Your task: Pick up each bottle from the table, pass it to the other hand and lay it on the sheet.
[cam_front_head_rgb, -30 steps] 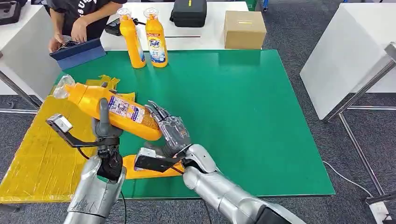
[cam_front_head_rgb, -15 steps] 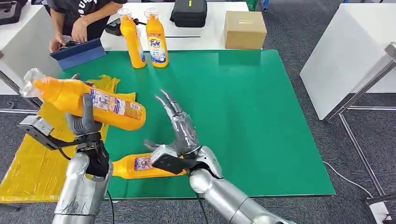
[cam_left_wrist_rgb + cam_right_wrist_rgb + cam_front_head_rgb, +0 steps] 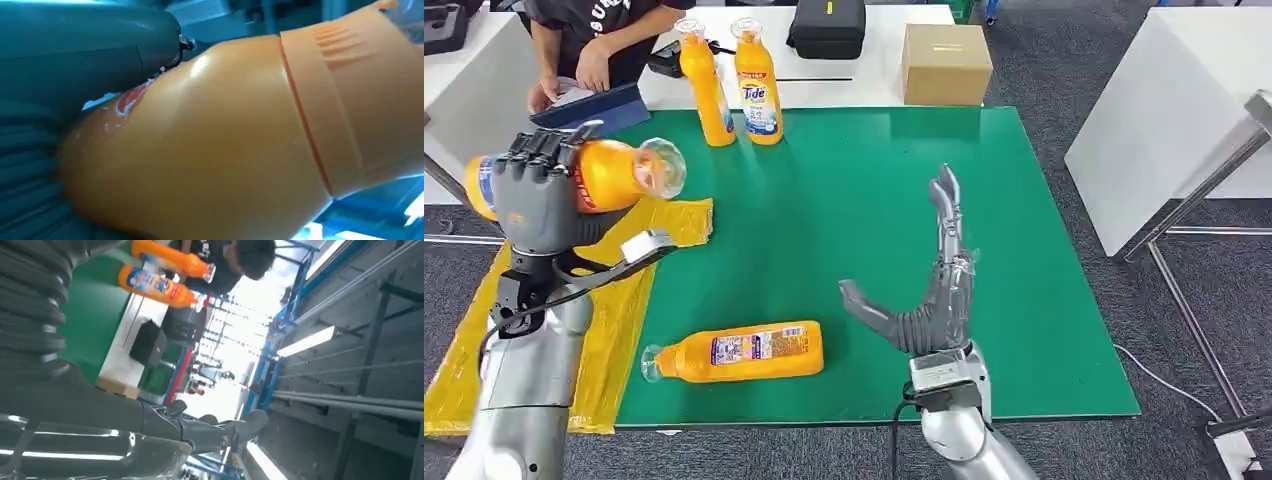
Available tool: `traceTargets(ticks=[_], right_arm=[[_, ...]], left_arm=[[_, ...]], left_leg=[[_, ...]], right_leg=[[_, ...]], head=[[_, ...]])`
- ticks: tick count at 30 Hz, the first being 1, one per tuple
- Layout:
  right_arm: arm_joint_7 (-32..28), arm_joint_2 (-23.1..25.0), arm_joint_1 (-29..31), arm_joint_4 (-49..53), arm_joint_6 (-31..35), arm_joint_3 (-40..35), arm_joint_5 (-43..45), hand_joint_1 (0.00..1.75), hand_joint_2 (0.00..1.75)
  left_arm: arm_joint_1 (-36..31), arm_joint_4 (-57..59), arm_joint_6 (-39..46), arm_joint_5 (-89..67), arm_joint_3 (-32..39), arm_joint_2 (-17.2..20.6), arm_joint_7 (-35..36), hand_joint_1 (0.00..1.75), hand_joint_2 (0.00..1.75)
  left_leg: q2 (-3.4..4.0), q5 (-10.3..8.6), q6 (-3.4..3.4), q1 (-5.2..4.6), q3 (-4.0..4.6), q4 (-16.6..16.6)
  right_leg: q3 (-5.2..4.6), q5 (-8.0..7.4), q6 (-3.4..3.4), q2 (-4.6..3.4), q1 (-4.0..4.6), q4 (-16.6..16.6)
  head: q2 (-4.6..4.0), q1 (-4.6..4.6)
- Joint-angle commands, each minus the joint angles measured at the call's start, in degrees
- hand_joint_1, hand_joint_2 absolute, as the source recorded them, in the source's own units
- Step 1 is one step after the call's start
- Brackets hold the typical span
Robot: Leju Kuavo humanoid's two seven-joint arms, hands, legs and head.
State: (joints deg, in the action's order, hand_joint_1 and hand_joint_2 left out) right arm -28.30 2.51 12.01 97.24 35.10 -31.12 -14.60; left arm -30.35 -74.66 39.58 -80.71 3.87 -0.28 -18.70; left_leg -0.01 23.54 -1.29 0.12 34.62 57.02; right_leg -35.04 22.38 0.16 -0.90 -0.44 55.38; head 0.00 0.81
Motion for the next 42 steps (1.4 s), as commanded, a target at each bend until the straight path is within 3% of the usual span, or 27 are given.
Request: traceTargets(ticks=[1, 6, 12, 15, 16, 21, 25, 27, 29, 30, 33, 34, 35, 36, 37, 42], right_arm=[[0.91, -4.16, -0.55, 0.94, -0.05, 1.55, 0.27, 0.0, 1.75], [0.91, -4.16, -0.55, 0.94, -0.05, 1.55, 0.27, 0.0, 1.75], [0.91, -4.16, -0.55, 0.94, -0.05, 1.55, 0.27, 0.0, 1.75], [0.94, -5.31, -1.76, 1.3, 0.03, 1.51, 0.14, 0.0, 1.75], [0.96, -5.95, -2.45, 1.37, 0.05, 1.45, -0.07, 0.0, 1.75], [-0.91, -6.85, -3.38, -0.74, -2.22, 2.73, 1.53, 0.0, 1.75], [0.84, -8.61, -3.95, 1.29, -2.71, 2.24, 1.64, 0.0, 1.75], [1.32, -9.08, -3.39, 1.14, -3.4, 1.95, 1.84, 0.0, 1.75], [2.27, -8.98, -2.79, 1.0, -4.55, 1.86, 1.67, 0.0, 1.75], [2.86, -8.83, -2.68, 0.95, -5.06, 2.01, 1.31, 0.0, 1.75], [3.22, -8.91, -4.29, 1.09, -6.0, 2.52, 0.55, 0.0, 1.75], [3.22, -8.76, -4.31, 1.0, -6.49, 2.71, 0.37, 0.0, 1.75], [4.01, -9.76, -3.48, 1.11, -6.91, 2.61, 1.59, 0.0, 1.75], [3.86, -9.23, -3.66, 1.19, -7.2, 2.15, 0.59, 0.0, 1.75], [3.42, -8.78, -3.99, 0.89, -6.79, 2.61, 0.35, 0.0, 1.75], [4.67, -7.68, -3.66, 0.38, -9.32, 3.21, -0.74, 0.0, 1.75]], left_arm=[[-8.57, 13.01, 0.42, -9.29, -30.29, 21.28, 35.81, 1.75, 1.75], [-8.57, 13.01, 0.42, -9.29, -30.29, 21.28, 35.81, 1.75, 1.75], [-8.57, 13.01, 0.42, -9.29, -30.29, 21.28, 35.81, 1.75, 1.75], [-10.82, 18.68, 0.42, -9.29, -36.29, 22.25, 38.46, 1.75, 1.75], [-12.32, 21.65, 0.42, -9.29, -42.06, 23.27, 41.54, 1.75, 1.75], [-11.63, 26.92, 0.42, -7.15, -44.76, 24.97, 38.59, 1.75, 1.75], [-5.88, 28.43, 0.42, -8.94, -31.15, 23.58, 27.35, 1.75, 1.75], [-5.51, 30.46, 0.42, -7.57, -32.84, 24.02, 26.97, 1.75, 1.75], [-3.47, 32.53, 0.42, -9.29, -27.85, 22.44, 22.63, 1.75, 1.75], [-2.82, 32.97, 0.42, -8.54, -29.65, 22.81, 23.44, 1.75, 1.75], [-0.76, 36.26, 0.42, -8.06, -21.23, 20.48, 16.53, 1.75, 1.75], [-0.78, 37.9, 0.42, -7.35, -19.37, 20.13, 14.56, 1.75, 1.75], [-0.68, 38.9, 0.42, -4.97, -19.71, 21.06, 12.93, 1.75, 1.75], [-1.47, 40.91, 0.42, -8.03, -15.87, 19.1, 11.42, 1.75, 1.75], [-2.83, 42.82, 0.42, -8.39, -16.2, 18.59, 11.39, 1.75, 1.75], [-0.87, 48.16, 0.42, -4.11, -17.33, 19.56, 9.62, 1.75, 1.75]], left_leg=[[-0.23, 0.03, 0.11, 0.05, -0.06, 0.04], [0.04, 0.11, 0.17, 0.03, -0.38, -0.02], [0.2, 0.07, 0.1, 0.07, -0.13, 0.02], [0.11, 0.12, 0.15, 0.03, -0.28, 0.03], [-0.07, 0.1, 0.16, 0.02, -0.36, -0.03], [-0.13, 0.14, 0.2, -0.01, -0.6, -0.11], [0.21, 0.14, 0.16, 0.0, -0.41, -0.09], [0.38, 0.2, 0.18, -0.01, -0.59, -0.15], [0.35, 0.17, 0.15, -0.04, -0.52, -0.15], [0.35, 0.2, 0.17, -0.02, -0.58, -0.14], [0.32, 0.18, 0.15, -0.02, -0.57, -0.15], [0.26, 0.04, 0.09, 0.0, -0.25, -0.13], [0.3, 0.15, 0.13, 0.02, -0.49, -0.15], [0.27, 0.18, 0.15, 0.01, -0.53, -0.13], [0.28, 0.06, 0.1, 0.02, -0.23, -0.08], [0.23, 0.07, 0.12, -0.02, -0.33, -0.13]], right_leg=[[0.14, 0.1, -0.1, 0.29, 0.05, 0.07], [0.3, 0.17, -0.17, 0.09, 0.07, 0.02], [0.1, 0.03, -0.14, -0.1, 0.09, 0.01], [0.26, 0.17, -0.15, 0.05, 0.06, 0.06], [0.4, 0.2, -0.16, 0.25, 0.06, 0.0], [0.61, 0.24, -0.18, 0.26, 0.03, -0.06], [0.33, 0.1, -0.18, -0.12, 0.03, -0.04], [0.46, 0.14, -0.18, -0.25, 0.01, -0.08], [0.4, 0.13, -0.16, -0.23, -0.03, -0.05], [0.46, 0.16, -0.17, -0.22, 0.0, -0.06], [0.46, 0.14, -0.15, -0.18, -0.01, -0.07], [0.17, 0.02, -0.15, -0.18, 0.01, -0.07], [0.41, 0.1, -0.16, -0.19, 0.03, -0.11], [0.44, 0.14, -0.16, -0.15, 0.03, -0.08], [0.14, 0.02, -0.15, -0.18, 0.03, -0.05], [0.23, 0.06, -0.16, -0.12, 0.0, -0.06]], head=[[0.0, 0.02], [0.0, 0.0], [0.0, 0.0], [0.0, 0.0], [0.0, 0.02], [0.0, 0.02], [0.0, -0.02], [0.0, 0.0], [0.0, 0.0], [0.0, -0.02], [0.0, 0.0], [0.0, 0.0], [0.0, 0.0], [0.0, -0.02], [0.0, 0.0], [0.0, 0.0]])
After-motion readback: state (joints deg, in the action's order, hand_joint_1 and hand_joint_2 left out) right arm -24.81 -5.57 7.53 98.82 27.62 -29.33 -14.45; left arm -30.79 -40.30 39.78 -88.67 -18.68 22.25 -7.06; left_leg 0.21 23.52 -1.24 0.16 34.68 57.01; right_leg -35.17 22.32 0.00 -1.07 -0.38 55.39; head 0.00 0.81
